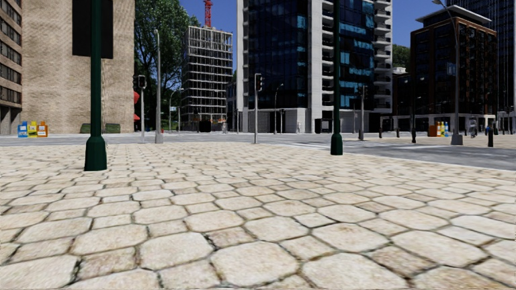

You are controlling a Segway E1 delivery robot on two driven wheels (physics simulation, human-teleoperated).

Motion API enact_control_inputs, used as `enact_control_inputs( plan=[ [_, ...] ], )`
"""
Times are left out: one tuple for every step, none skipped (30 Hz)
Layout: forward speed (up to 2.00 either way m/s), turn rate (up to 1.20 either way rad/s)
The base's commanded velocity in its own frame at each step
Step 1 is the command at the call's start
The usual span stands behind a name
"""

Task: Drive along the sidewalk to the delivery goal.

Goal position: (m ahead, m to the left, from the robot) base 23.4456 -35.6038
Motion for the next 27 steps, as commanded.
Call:
enact_control_inputs(
  plan=[
    [1.73, 0.0],
    [1.73, 0.0],
    [1.73, 0.0],
    [1.73, 0.0],
    [1.73, 0.0],
    [1.73, 0.0],
    [1.73, 0.0],
    [1.73, 0.0],
    [1.73, 0.0],
    [1.73, 0.0],
    [1.73, 0.0],
    [1.73, 0.0],
    [1.73, 0.0],
    [1.73, 0.0],
    [1.73, 0.0],
    [1.73, 0.0],
    [1.73, 0.0],
    [1.73, 0.0],
    [1.73, 0.0],
    [1.73, 0.0],
    [1.73, 0.0],
    [1.73, 0.0],
    [1.73, 0.0],
    [1.73, 0.0],
    [1.73, 0.0],
    [1.73, 0.0],
    [1.73, 0.0]
  ],
)
